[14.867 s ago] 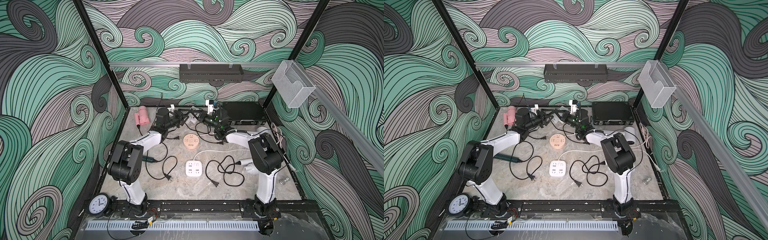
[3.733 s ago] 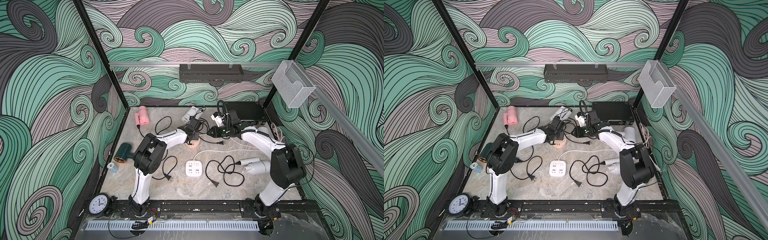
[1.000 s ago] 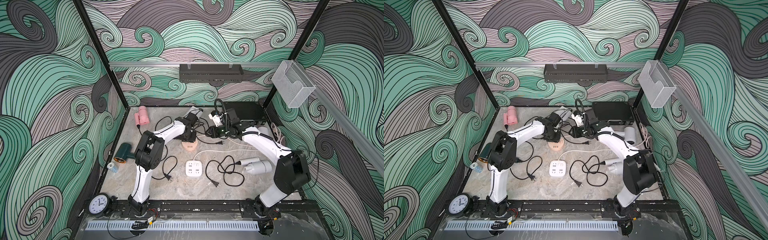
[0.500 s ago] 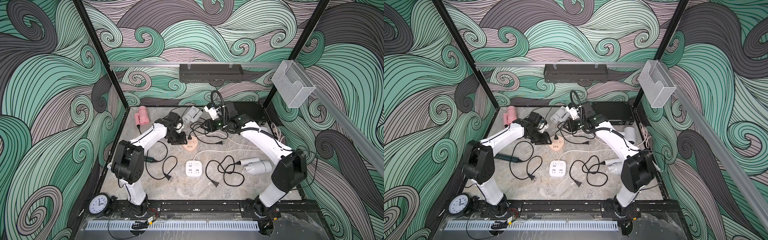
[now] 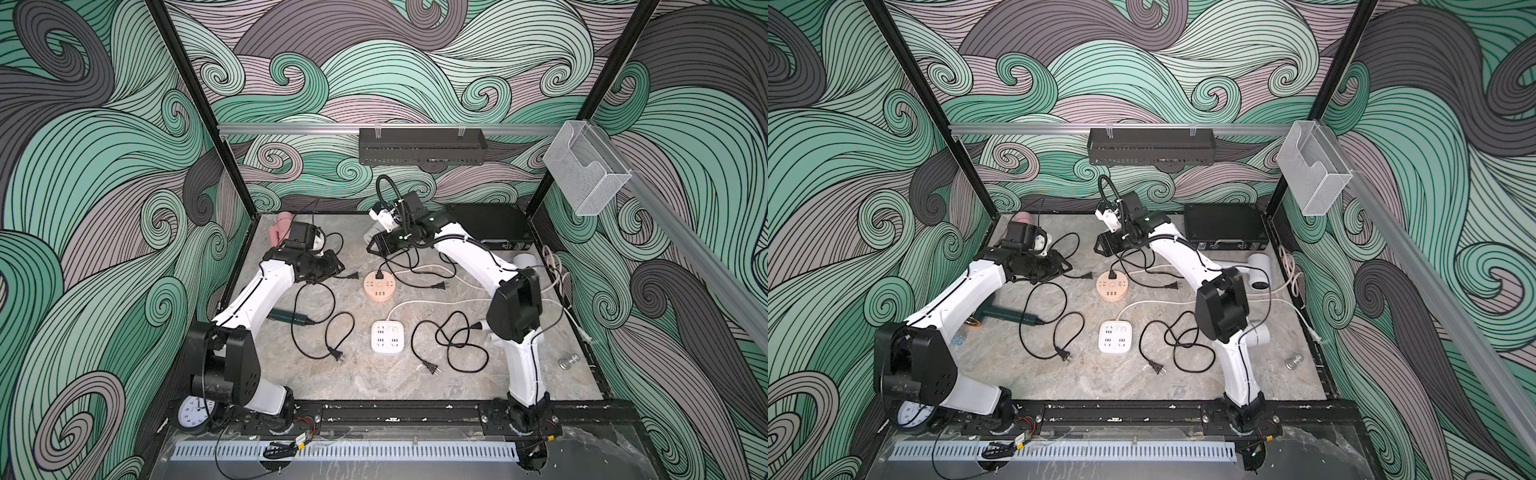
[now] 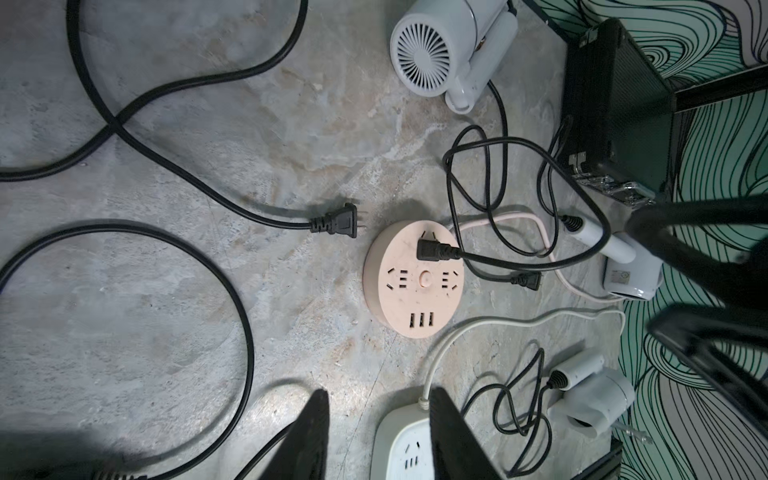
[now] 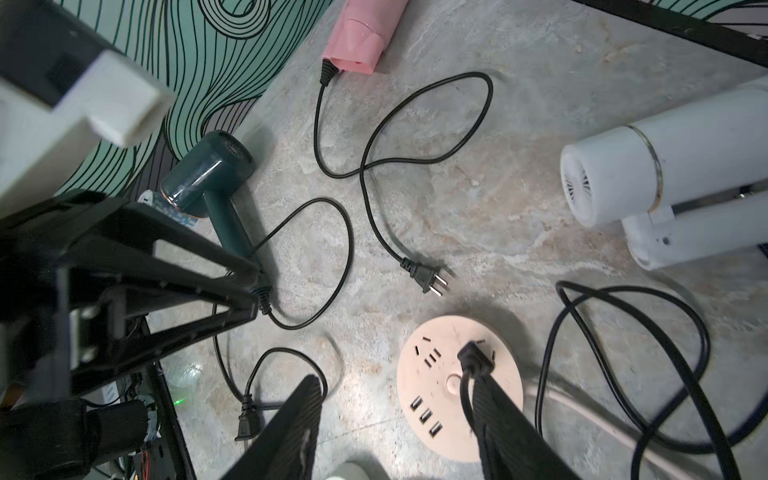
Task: Charge the blow dryers
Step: Insert the plug into the socket, then pick up the plug from the center of the board.
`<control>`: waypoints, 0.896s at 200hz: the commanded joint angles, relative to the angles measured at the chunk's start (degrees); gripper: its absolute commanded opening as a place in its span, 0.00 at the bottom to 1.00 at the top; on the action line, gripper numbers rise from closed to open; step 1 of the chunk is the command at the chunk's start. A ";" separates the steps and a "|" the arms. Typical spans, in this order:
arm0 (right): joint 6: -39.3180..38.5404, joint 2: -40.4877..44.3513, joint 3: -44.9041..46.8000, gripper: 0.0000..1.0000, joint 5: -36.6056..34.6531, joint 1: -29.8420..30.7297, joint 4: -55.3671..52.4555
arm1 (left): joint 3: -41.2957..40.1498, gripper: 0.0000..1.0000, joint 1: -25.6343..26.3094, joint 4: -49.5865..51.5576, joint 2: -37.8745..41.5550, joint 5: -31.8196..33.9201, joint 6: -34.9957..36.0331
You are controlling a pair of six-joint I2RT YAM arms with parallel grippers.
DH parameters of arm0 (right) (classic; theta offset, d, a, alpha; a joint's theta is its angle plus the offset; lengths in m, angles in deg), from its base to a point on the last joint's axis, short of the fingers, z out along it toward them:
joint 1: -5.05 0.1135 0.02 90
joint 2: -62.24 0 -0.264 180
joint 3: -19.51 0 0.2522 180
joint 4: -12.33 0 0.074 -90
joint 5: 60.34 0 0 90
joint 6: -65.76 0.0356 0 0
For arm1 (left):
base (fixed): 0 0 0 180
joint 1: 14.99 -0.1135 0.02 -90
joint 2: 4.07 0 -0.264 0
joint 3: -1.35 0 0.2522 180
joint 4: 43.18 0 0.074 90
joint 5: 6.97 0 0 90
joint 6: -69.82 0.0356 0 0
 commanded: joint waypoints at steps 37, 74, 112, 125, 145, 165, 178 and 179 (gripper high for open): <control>-4.63 -19.22 -23.97 0.60 1.70 2.28 -13.11 | -4.65 0.40 -2.28 0.21 7.86 1.88 -1.87; -4.51 -23.18 -25.57 0.65 0.16 3.74 -12.31 | -7.29 0.41 -3.04 0.69 10.87 1.84 -2.75; -3.73 -26.44 -25.98 0.67 -2.66 4.88 -9.99 | -9.24 0.41 -3.23 1.04 12.48 1.62 -3.17; -3.71 -27.51 -26.37 0.67 -3.39 5.11 -9.30 | -9.60 0.41 -3.30 1.20 12.76 1.62 -3.15; -4.84 -29.09 -28.10 0.69 -4.79 5.54 -8.80 | -10.32 0.41 -3.38 1.40 13.18 1.45 -3.32; -6.23 -30.29 -28.91 0.71 -5.35 6.00 -8.65 | -11.26 0.41 -3.39 1.08 13.43 1.27 -3.67; -6.81 -30.86 -28.97 0.71 -5.14 6.27 -8.51 | -11.73 0.41 -3.48 0.96 13.34 1.06 -3.86; -6.80 -30.94 -28.94 0.71 -5.13 6.31 -8.48 | -11.79 0.41 -3.48 0.96 13.33 1.08 -3.85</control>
